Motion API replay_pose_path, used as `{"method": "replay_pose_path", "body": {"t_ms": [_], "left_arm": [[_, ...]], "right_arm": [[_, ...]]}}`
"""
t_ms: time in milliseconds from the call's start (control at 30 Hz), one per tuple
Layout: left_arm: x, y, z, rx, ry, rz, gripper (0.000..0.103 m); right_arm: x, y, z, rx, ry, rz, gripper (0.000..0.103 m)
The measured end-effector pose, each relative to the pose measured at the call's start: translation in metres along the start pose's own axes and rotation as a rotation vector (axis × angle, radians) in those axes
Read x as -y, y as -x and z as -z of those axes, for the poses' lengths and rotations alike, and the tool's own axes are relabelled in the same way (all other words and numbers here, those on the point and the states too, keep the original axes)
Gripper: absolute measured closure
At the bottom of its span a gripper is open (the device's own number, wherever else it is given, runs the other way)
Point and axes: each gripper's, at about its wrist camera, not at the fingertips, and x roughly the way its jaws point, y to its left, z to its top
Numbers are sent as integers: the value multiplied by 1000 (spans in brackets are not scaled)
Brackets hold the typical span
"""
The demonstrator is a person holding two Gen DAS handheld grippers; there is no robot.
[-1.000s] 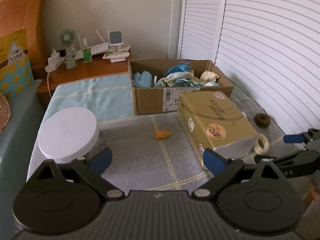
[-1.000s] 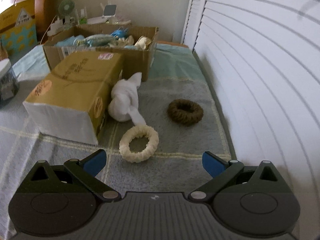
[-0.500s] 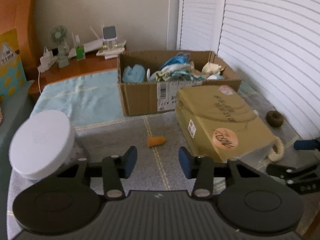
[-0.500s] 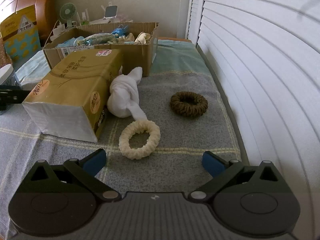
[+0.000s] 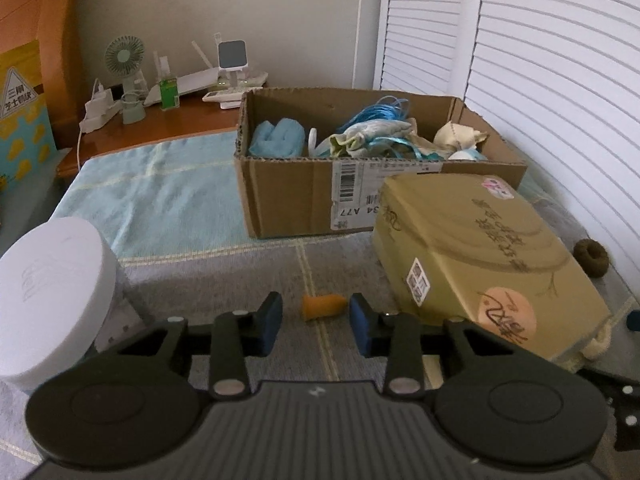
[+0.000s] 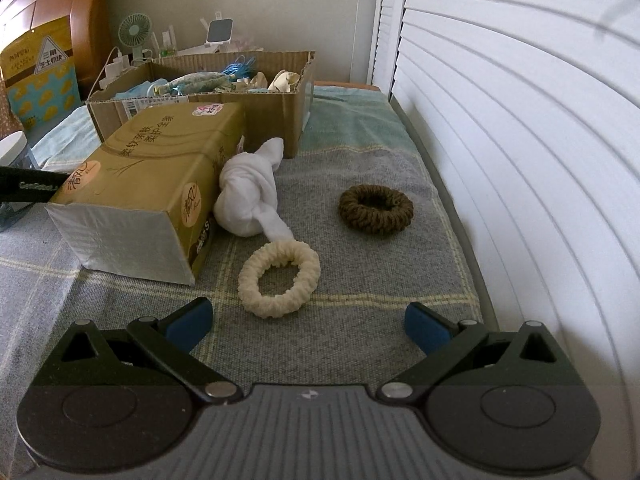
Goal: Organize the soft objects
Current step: 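Close left tool on small orange foam piece while right tool returns over blanket, then close right tool on cream rope ring while left tool lifts orange piece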
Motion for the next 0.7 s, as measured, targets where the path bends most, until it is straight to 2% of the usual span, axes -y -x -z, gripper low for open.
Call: {"method": "replay_pose_path", "body": {"t_ms": [200,467,700], "left_arm": [[4,-3,1,8,-25,-2,77],[3,1,2,-10,-27,-13,77],[7,0,2,-5,-13,-24,77]], "right_arm": [[0,0,0,1,-1,1,0],[-1,1,2,18,3,6,0],[-7,3,1,40,77,20,1]]}}
